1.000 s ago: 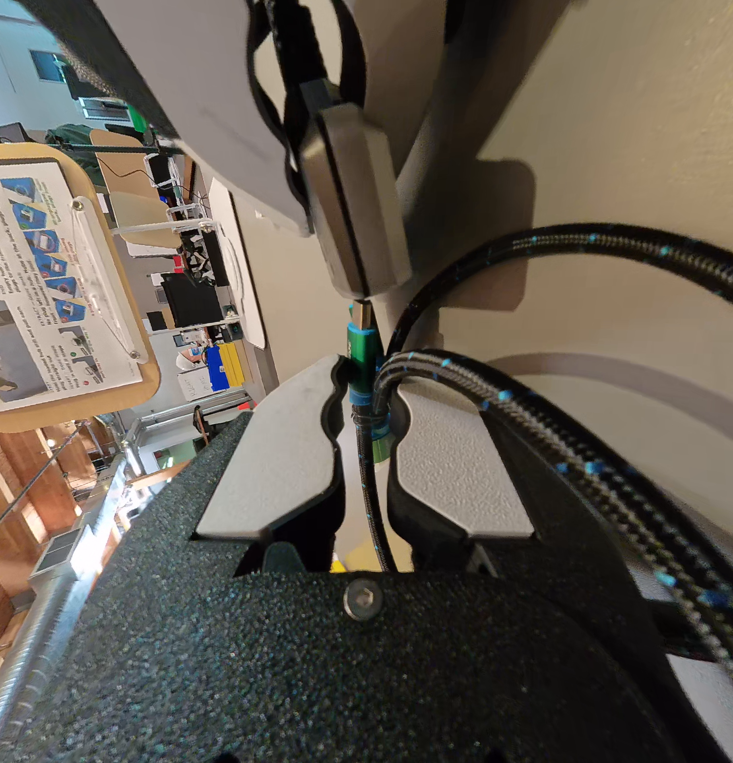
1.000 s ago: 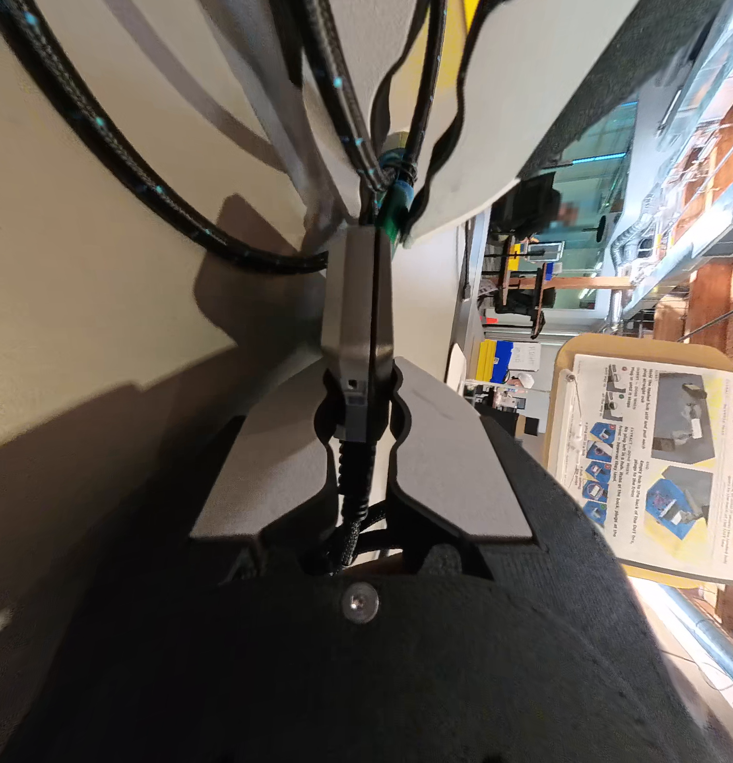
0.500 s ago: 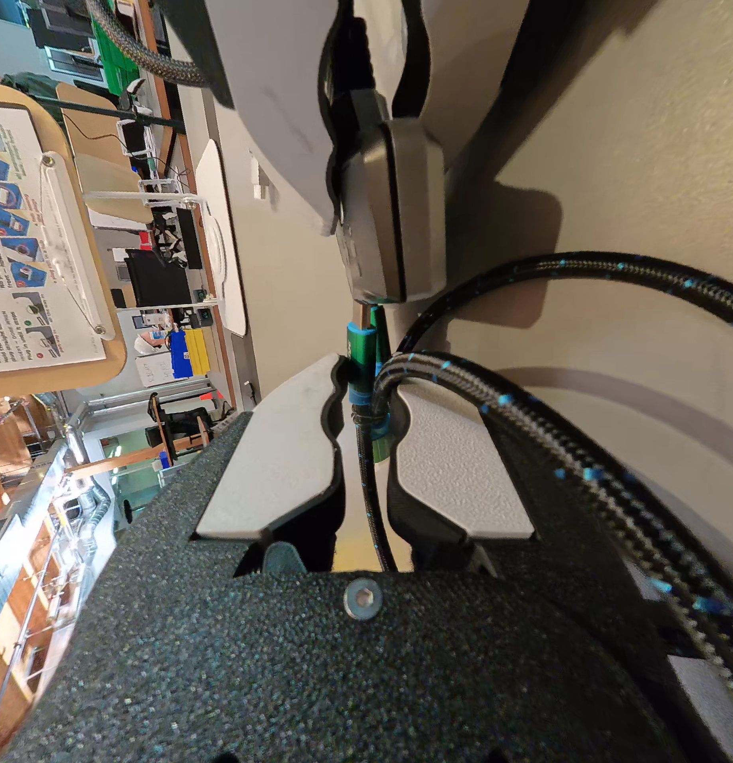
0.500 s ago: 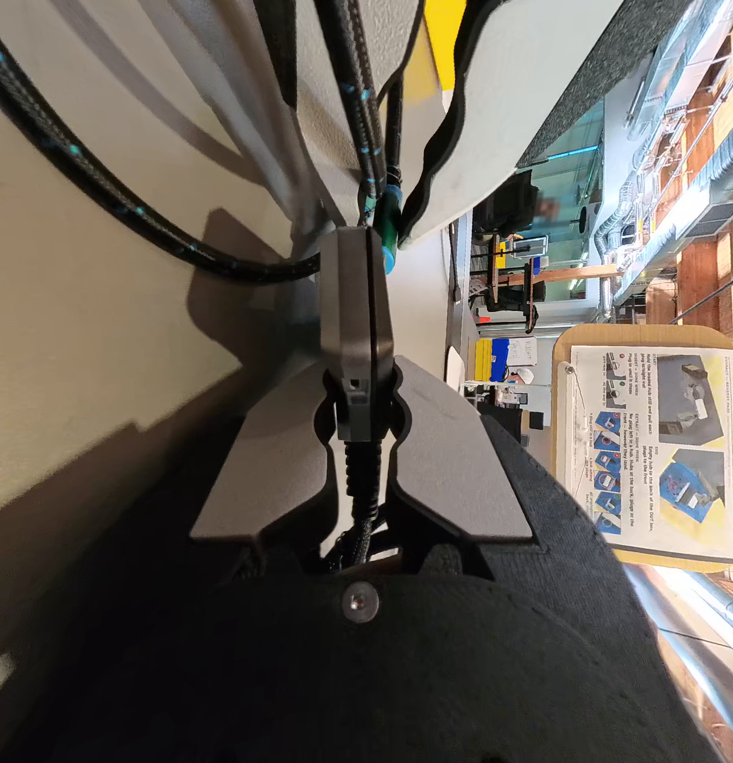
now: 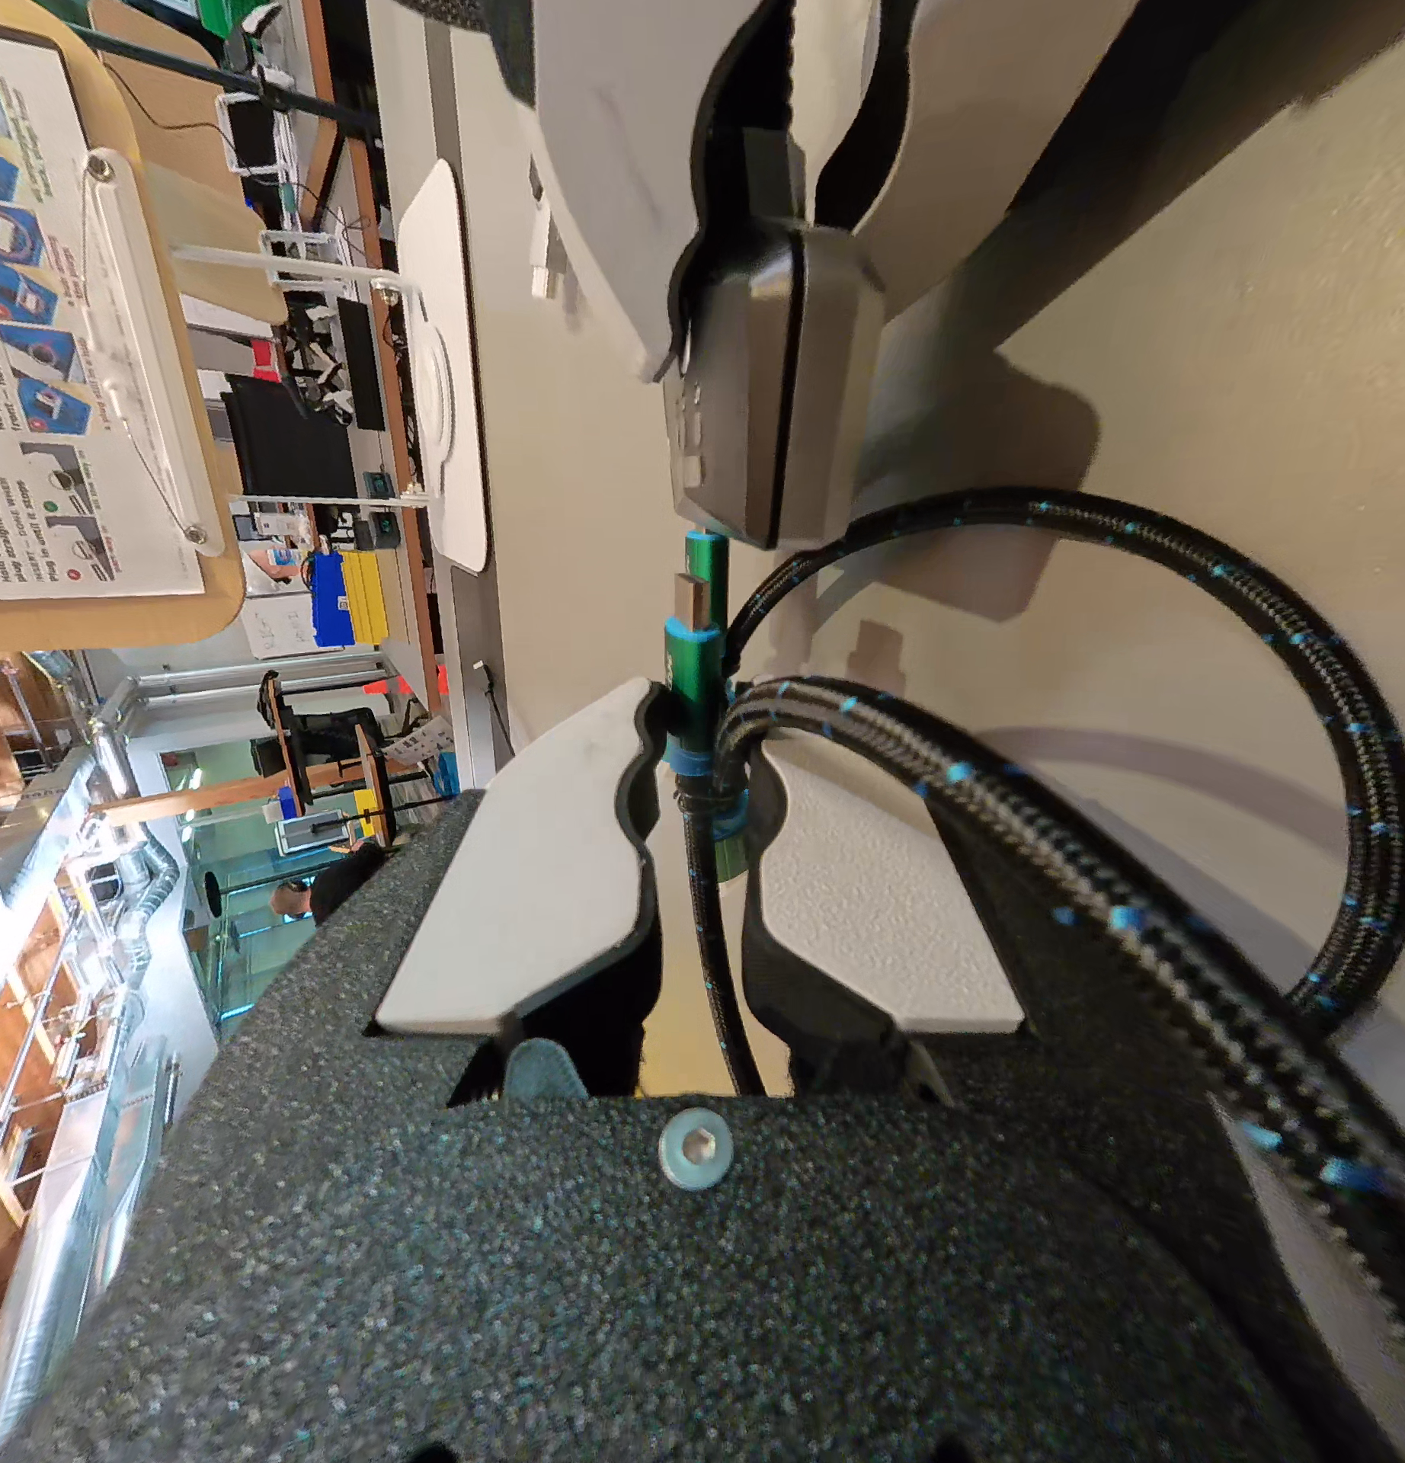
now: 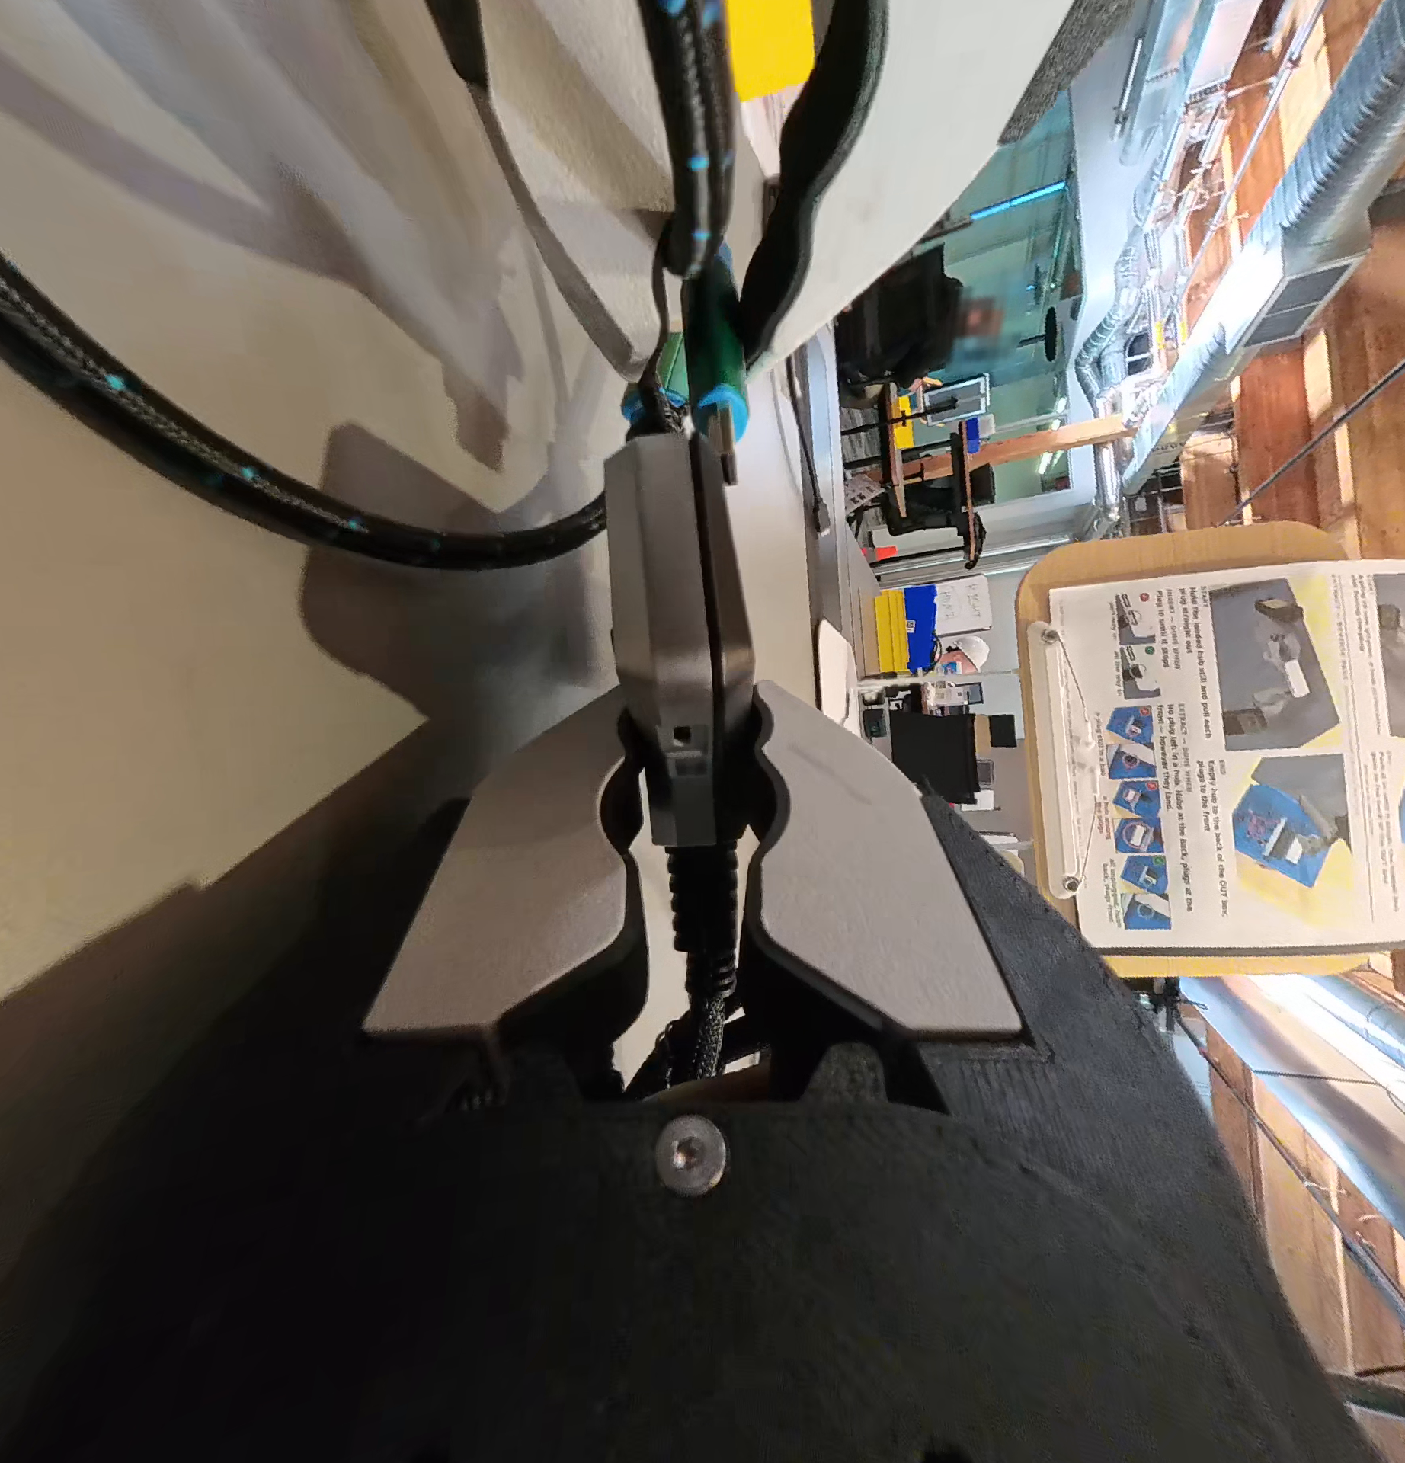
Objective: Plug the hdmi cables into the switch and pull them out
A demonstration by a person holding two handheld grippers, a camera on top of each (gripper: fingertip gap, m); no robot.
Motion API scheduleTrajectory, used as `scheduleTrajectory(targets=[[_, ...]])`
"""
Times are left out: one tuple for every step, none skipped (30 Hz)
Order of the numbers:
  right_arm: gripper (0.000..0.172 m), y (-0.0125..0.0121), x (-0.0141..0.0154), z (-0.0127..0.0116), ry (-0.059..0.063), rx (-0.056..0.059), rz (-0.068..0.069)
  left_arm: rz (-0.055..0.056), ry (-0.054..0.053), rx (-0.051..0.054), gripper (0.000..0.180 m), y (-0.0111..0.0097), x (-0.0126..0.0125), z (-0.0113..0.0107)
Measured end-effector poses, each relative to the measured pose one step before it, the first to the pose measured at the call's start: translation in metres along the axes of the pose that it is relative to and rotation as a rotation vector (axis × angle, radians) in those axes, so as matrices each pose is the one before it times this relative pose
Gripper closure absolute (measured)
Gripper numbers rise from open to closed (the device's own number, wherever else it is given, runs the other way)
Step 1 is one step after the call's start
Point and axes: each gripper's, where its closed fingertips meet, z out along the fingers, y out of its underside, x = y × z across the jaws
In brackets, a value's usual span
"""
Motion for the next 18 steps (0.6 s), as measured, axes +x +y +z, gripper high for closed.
scheduleTrajectory(targets=[[0.149, -0.00041, 0.00073, 0.00009, 0.0057, -0.0006, 0.0047, -0.0060, -0.0022, -0.0055, 0.162, 0.00077, -0.00075, -0.00070], [0.149, 0.00049, 0.00109, 0.00031, 0.0056, -0.0055, 0.0060, -0.0053, -0.0067, -0.0051, 0.162, 0.00067, -0.00173, -0.00124], [0.149, 0.00099, 0.00120, 0.00034, 0.0069, -0.0077, 0.0025, -0.0019, -0.0040, -0.0001, 0.162, -0.00010, -0.00119, -0.00153], [0.149, 0.00003, 0.00144, -0.00012, 0.0081, 0.0018, 0.0008, 0.0019, -0.0008, 0.0050, 0.162, -0.00082, -0.00062, -0.00125], [0.149, -0.00048, 0.00063, -0.00039, 0.0025, 0.0068, 0.0016, 0.0015, 0.0068, 0.0068, 0.162, -0.00073, 0.00069, -0.00056], [0.149, 0.00017, 0.00054, -0.00021, 0.0031, 0.0017, 0.0030, -0.0059, 0.0110, 0.0098, 0.162, -0.00079, 0.00130, 0.00007], [0.149, 0.00039, 0.00014, 0.00011, 0.0016, -0.0012, 0.0011, -0.0070, 0.0084, 0.0095, 0.162, -0.00062, 0.00073, 0.00012], [0.149, 0.00028, 0.00018, 0.00012, 0.0024, -0.0011, 0.0017, -0.0032, 0.0001, 0.0079, 0.162, -0.00051, -0.00035, 0.00000], [0.149, 0.00080, 0.00059, 0.00019, 0.0034, -0.0042, 0.0038, 0.0032, -0.0048, 0.0108, 0.162, -0.00103, -0.00098, -0.00063], [0.149, 0.00116, 0.00137, 0.00024, 0.0070, -0.0062, 0.0053, 0.0002, -0.0095, 0.0176, 0.162, -0.00197, -0.00181, -0.00136], [0.149, 0.00134, 0.00112, 0.00024, 0.0026, -0.0051, 0.0049, -0.0065, -0.0081, 0.0128, 0.162, -0.00145, -0.00216, -0.00164], [0.149, 0.00080, 0.00059, 0.00013, 0.0004, -0.0006, 0.0040, -0.0069, -0.0075, 0.0116, 0.162, -0.00144, -0.00226, -0.00176], [0.149, 0.00070, 0.00030, 0.00015, 0.0013, -0.0005, -0.0013, -0.0064, -0.0039, 0.0074, 0.162, -0.00059, -0.00178, -0.00131], [0.150, 0.00067, 0.00058, 0.00022, 0.0054, -0.0035, -0.0017, -0.0061, -0.0036, 0.0060, 0.162, -0.00041, -0.00152, -0.00084], [0.150, 0.00031, 0.00001, 0.00025, 0.0014, -0.0036, -0.0025, -0.0024, -0.0050, 0.0037, 0.162, -0.00005, -0.00143, -0.00076], [0.150, -0.00078, -0.00013, 0.00006, -0.0002, 0.0035, 0.0008, 0.0003, -0.0078, 0.0062, 0.162, -0.00050, -0.00174, -0.00093], [0.150, -0.00078, -0.00038, 0.00007, -0.0009, 0.0016, 0.0010, -0.0062, 0.0009, 0.0246, 0.163, -0.00373, -0.00055, -0.00228], [0.150, 0.00006, 0.00088, 0.00040, 0.0098, -0.0071, -0.0042, -0.0161, 0.0159, 0.0355, 0.164, -0.00616, 0.00119, -0.00342]])
